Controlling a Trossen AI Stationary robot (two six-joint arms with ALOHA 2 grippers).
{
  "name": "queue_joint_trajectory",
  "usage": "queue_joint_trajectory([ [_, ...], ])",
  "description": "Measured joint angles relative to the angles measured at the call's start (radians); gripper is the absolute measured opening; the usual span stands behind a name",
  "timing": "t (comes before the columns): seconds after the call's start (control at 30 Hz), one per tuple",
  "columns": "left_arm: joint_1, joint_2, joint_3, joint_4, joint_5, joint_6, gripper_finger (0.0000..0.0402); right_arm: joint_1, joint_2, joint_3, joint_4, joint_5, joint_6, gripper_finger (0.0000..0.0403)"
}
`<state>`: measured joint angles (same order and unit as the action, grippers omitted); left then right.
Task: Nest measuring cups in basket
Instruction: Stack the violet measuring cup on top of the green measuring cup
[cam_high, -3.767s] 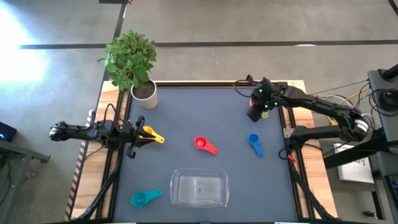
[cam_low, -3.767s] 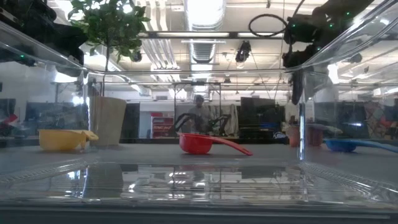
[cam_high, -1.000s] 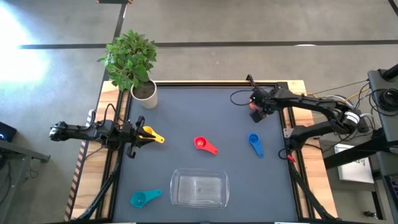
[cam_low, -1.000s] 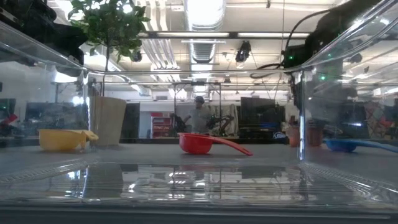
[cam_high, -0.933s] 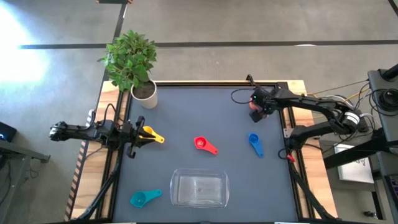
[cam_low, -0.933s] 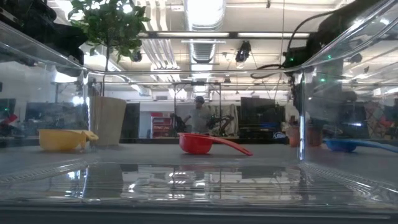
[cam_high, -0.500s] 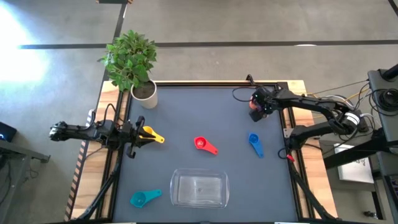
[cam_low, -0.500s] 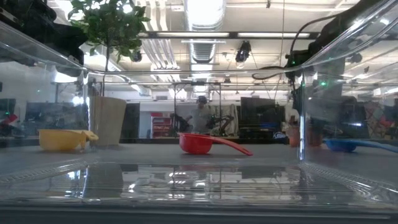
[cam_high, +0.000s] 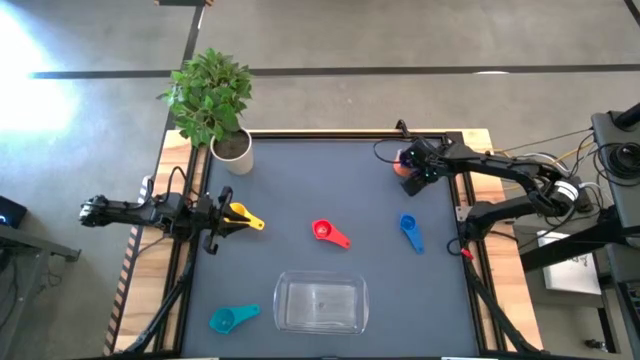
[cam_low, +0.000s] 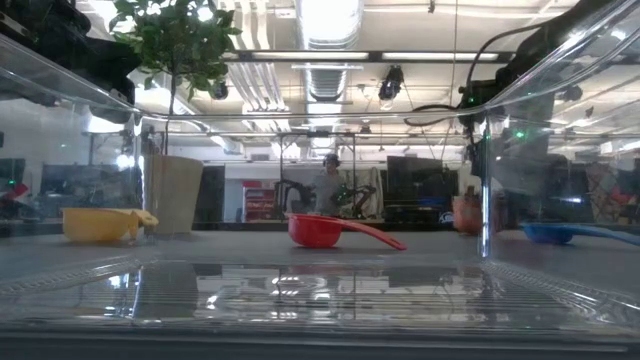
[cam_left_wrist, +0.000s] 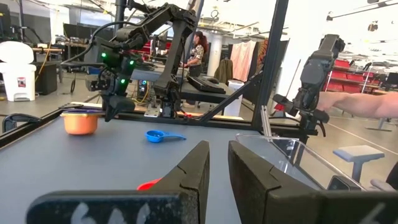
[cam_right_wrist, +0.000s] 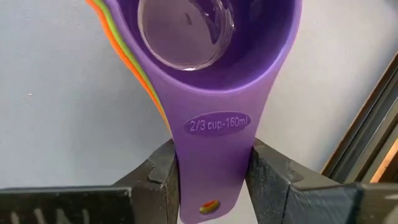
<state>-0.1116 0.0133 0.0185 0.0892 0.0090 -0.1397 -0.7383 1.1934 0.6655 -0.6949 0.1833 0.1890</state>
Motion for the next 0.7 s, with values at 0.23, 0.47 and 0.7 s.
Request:
queue_joint_trajectory([
  [0.23,0.0,0.0,0.0,0.0,0.0,0.0,0.0041,0.003,-0.002,0.015,0.003,-0.011,-0.007,0.0117],
  [0.47,0.0,0.0,0.0,0.0,0.0,0.0,0.0041,0.058,-0.002,0.064,0.005,-0.038,-0.007,0.0076],
  [0.7,0.0,0.0,0.0,0.0,0.0,0.0,0.0041,0.131,-0.002,0.106,-0.009,-0.056,-0.007,0.0021],
])
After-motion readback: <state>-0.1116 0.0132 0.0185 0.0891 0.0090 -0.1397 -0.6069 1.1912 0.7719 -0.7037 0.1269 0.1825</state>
